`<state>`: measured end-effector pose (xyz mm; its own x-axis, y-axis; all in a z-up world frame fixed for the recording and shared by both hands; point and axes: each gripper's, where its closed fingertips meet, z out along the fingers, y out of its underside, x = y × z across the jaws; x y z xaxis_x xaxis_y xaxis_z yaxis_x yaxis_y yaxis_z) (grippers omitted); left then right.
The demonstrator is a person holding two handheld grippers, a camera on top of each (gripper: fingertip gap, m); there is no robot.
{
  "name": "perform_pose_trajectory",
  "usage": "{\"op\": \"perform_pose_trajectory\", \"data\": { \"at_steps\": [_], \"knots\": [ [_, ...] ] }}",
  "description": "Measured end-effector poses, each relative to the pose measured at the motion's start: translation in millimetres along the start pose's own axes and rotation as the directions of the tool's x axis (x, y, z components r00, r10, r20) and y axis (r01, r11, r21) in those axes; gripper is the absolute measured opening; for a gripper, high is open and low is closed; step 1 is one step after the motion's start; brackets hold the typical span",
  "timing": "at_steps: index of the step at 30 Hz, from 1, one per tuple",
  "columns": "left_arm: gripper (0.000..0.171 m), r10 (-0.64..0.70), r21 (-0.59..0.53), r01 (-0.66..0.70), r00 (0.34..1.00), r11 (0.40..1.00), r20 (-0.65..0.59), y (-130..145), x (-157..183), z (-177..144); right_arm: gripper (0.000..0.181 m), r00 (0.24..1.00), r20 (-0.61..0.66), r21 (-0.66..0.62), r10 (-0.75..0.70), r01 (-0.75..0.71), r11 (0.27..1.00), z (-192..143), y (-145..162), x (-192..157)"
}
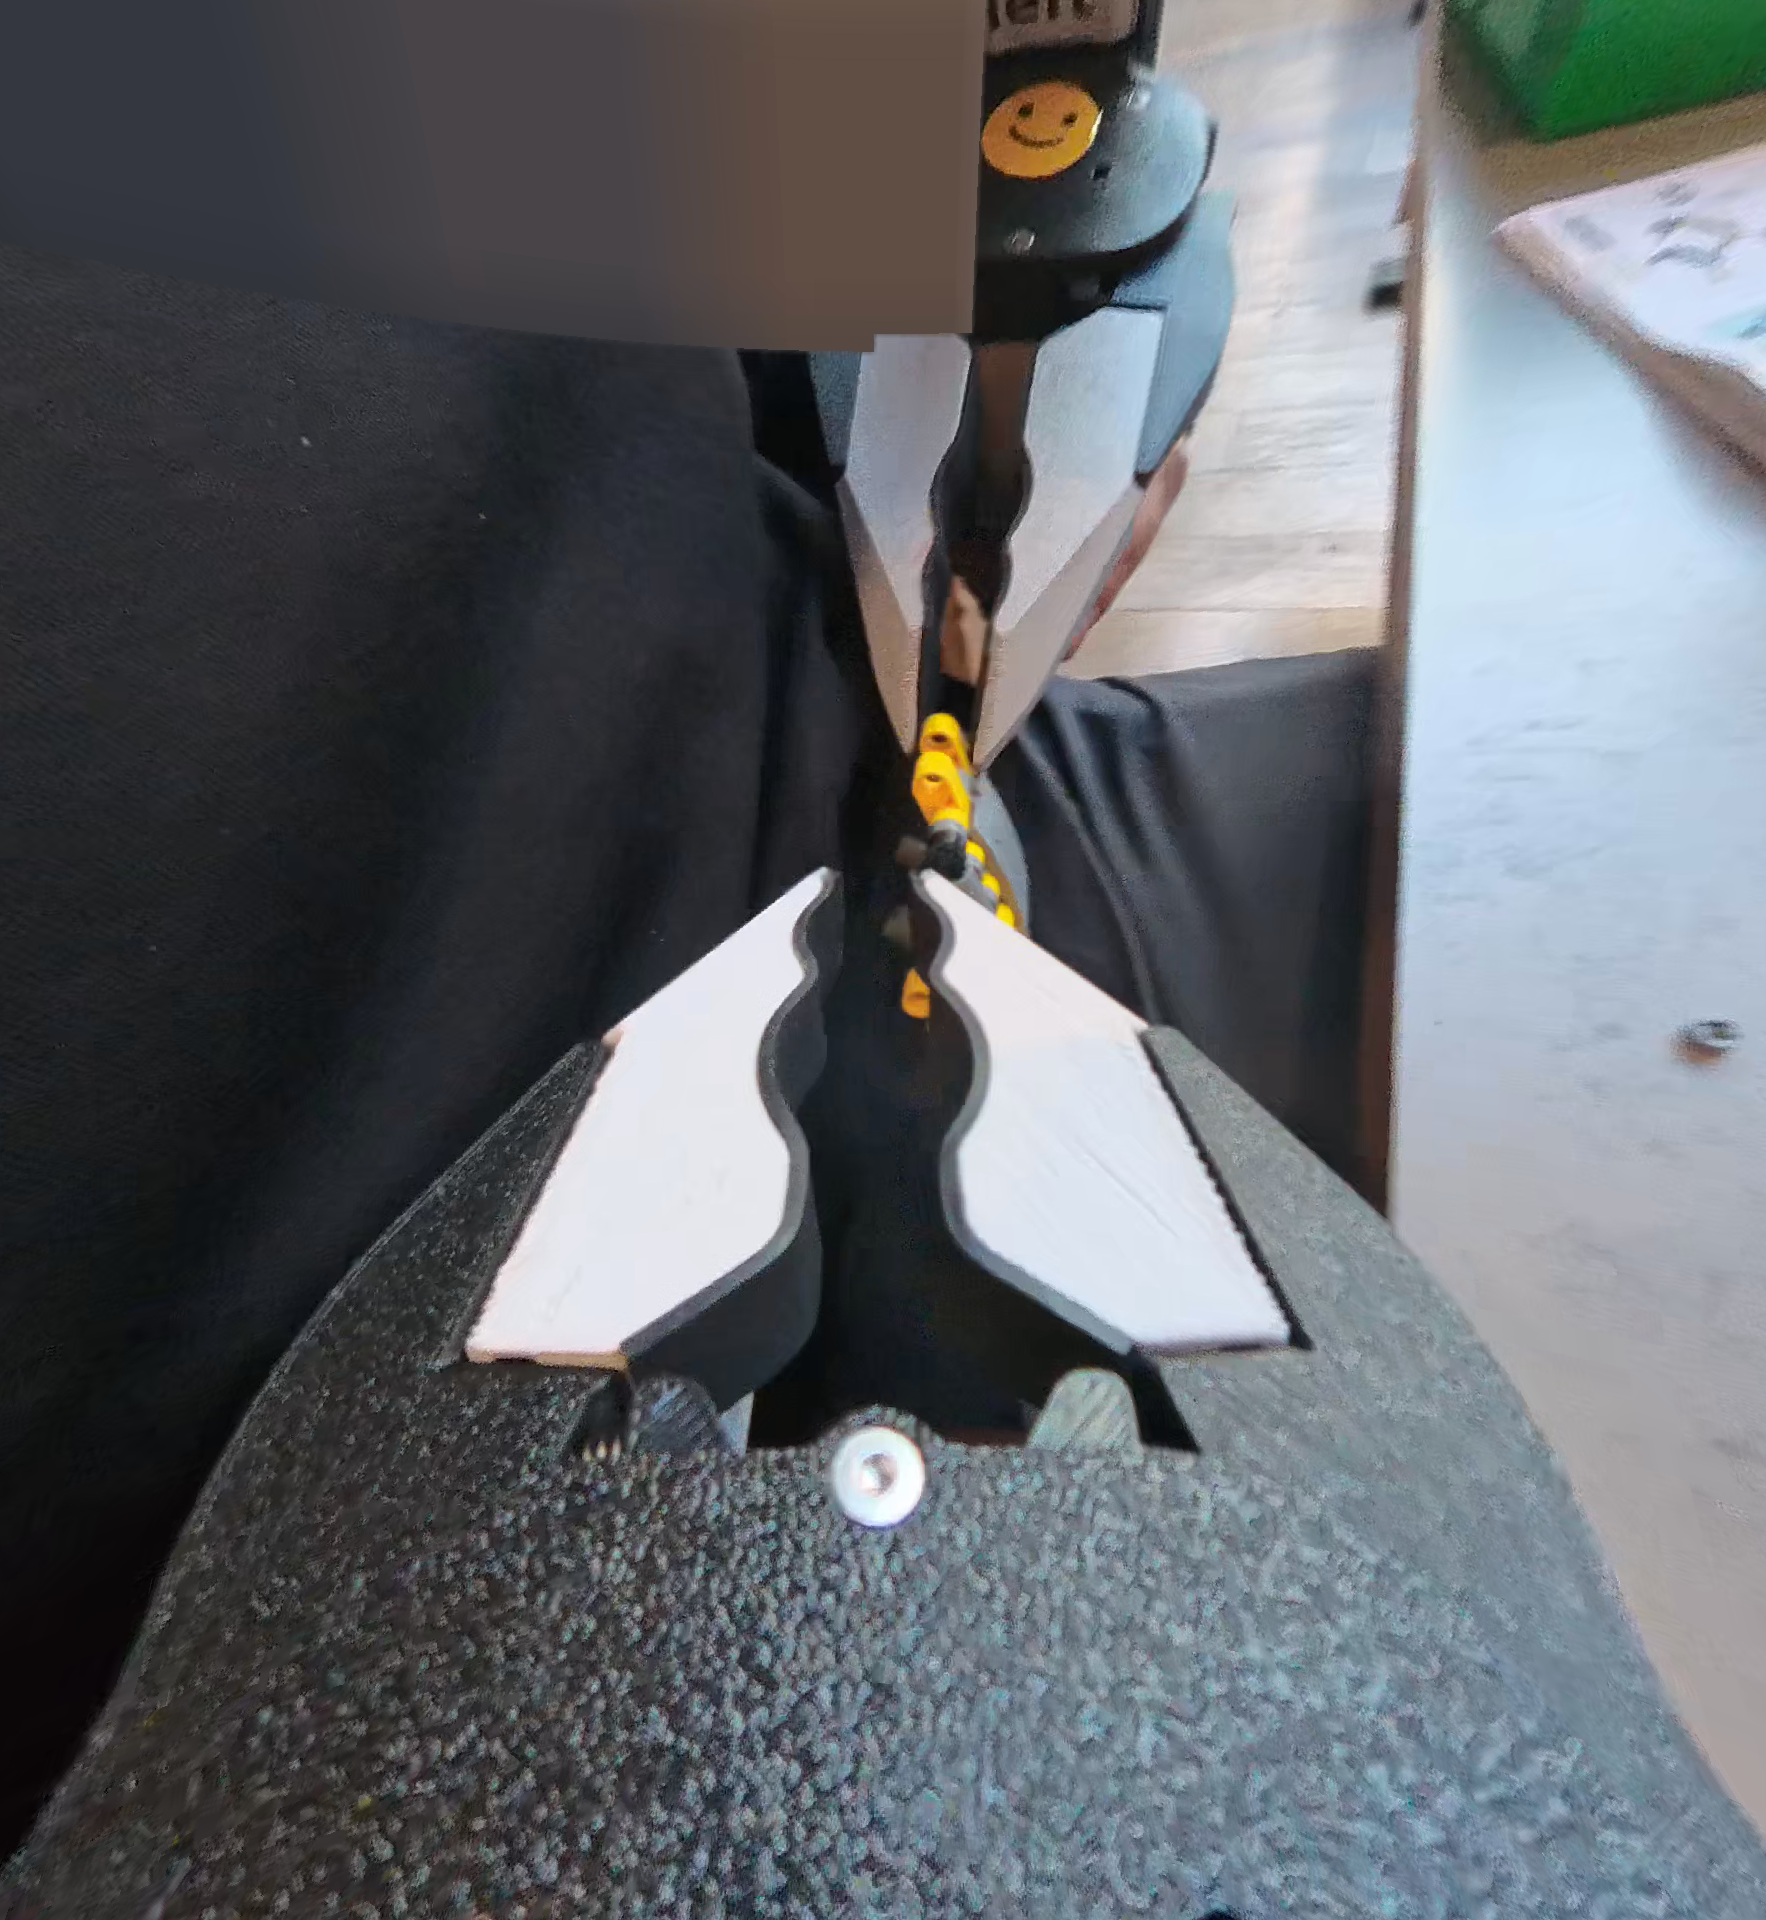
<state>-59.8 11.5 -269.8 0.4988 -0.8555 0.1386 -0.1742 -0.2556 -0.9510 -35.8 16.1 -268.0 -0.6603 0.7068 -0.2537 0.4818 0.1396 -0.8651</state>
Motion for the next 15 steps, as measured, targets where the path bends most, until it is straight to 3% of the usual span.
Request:
{"op": "perform_pose_trajectory", "data": {
  "at_steps": [4,9,11,13,15],
  "knots": [
    [0.007,-0.038,0.015,0.038,0.999,0.999,-0.021,-1.2,-2.1,2.2,0.01,0.99,-0.093,0.016,-0.108,0.11,0.994,-7.3,-5.3,6.1],
    [0.007,-0.057,0.029,0.058,0.998,0.998,-0.038,-0.9,-3.0,5.0,0.018,0.991,-0.128,0.127,-0.046,0.063,0.99,-24.6,-15.1,16.2],
    [0.007,-0.062,0.029,0.063,0.997,0.998,-0.043,-2.7,-3.8,8.1,0.025,0.989,-0.145,0.077,-0.044,0.056,0.995,-17.3,-5.8,20.4],
    [0.006,-0.074,0.032,0.076,0.996,0.997,-0.048,-5.5,-5.1,11.5,0.011,0.987,-0.138,0.022,-0.086,0.09,0.996,-5.6,1.2,18.5],
    [0.007,-0.088,0.02,0.089,0.995,0.996,-0.047,-4.2,-6.8,12.5,0.008,0.983,-0.142,0.004,-0.114,0.115,0.993,-1.1,4.5,19.7]
  ]
}}
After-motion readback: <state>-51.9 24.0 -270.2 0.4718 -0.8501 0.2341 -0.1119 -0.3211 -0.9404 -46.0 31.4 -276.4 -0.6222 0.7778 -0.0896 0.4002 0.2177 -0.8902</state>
